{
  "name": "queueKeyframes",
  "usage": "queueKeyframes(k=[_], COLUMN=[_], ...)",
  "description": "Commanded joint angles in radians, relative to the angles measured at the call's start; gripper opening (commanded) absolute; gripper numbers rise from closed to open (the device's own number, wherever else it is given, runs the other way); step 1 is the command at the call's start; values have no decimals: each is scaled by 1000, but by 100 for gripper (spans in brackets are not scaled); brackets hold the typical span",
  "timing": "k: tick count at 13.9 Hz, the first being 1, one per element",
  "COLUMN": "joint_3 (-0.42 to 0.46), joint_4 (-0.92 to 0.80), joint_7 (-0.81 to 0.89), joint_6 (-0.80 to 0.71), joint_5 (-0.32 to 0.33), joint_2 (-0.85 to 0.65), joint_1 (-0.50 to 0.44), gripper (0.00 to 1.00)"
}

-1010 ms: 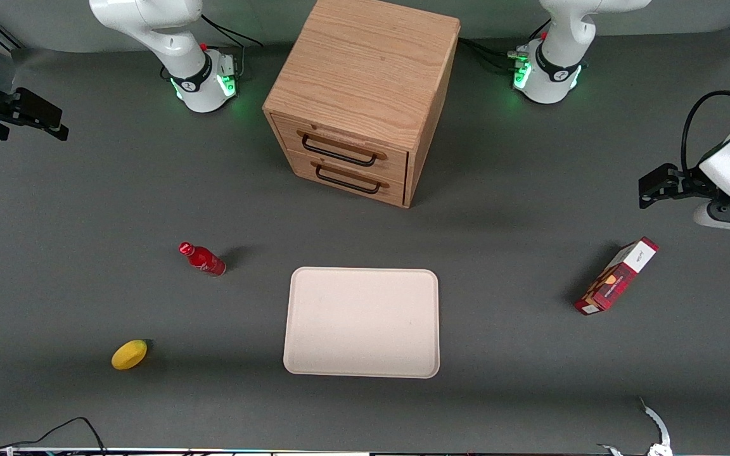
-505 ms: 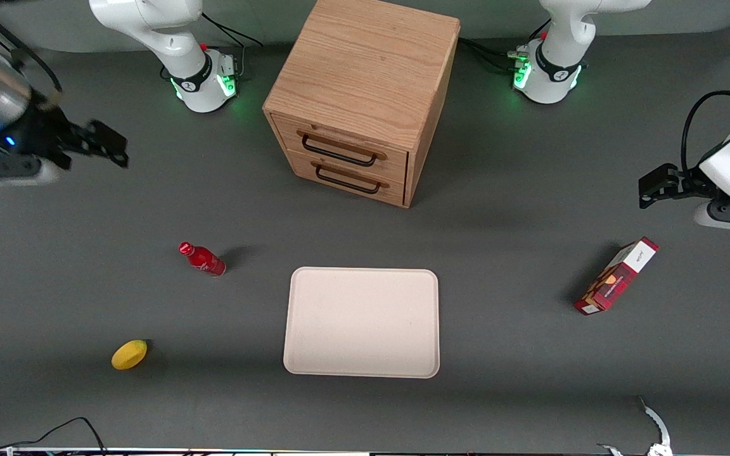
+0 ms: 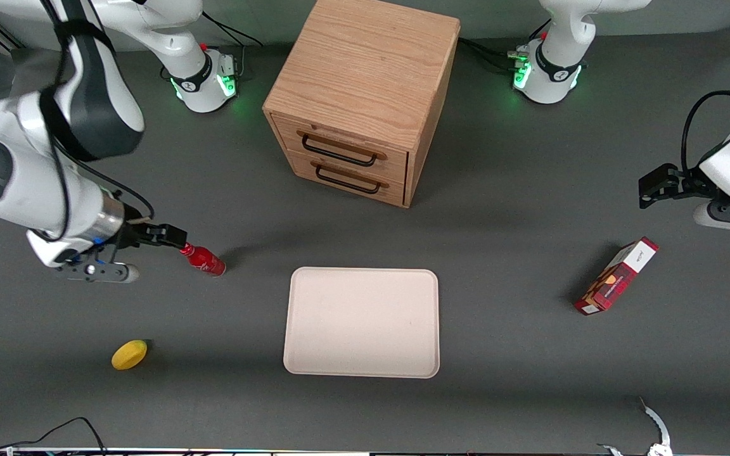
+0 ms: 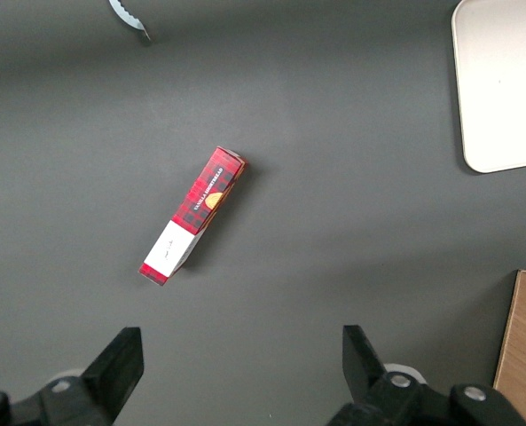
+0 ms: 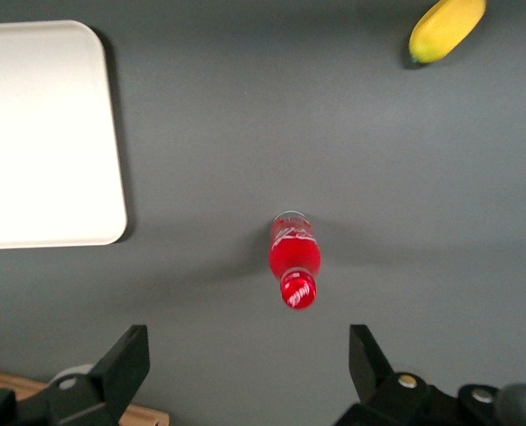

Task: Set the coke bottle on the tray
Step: 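Lower the open right gripper around the bottle's cap end and close it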

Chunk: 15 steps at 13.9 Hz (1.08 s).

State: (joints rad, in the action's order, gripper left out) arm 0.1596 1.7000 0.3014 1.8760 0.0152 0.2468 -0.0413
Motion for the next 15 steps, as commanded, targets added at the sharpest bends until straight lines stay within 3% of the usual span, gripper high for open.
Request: queueKeyframes(k=[1,4,10,11,13,15], joint_3=[-5,-6,-6,-6,-6,-6], joint_4=[156,262,366,372,378,377], joint_7=[21,13,24,24,24,19], joint_6=[154,288,408,410,410,410], joint_5=[14,61,60,60,61,61], joint_2=[-32,-24,-20,-23,-26,-31], joint_1=[11,17,20,20,20,18], gripper=[100,100,100,92,62,3])
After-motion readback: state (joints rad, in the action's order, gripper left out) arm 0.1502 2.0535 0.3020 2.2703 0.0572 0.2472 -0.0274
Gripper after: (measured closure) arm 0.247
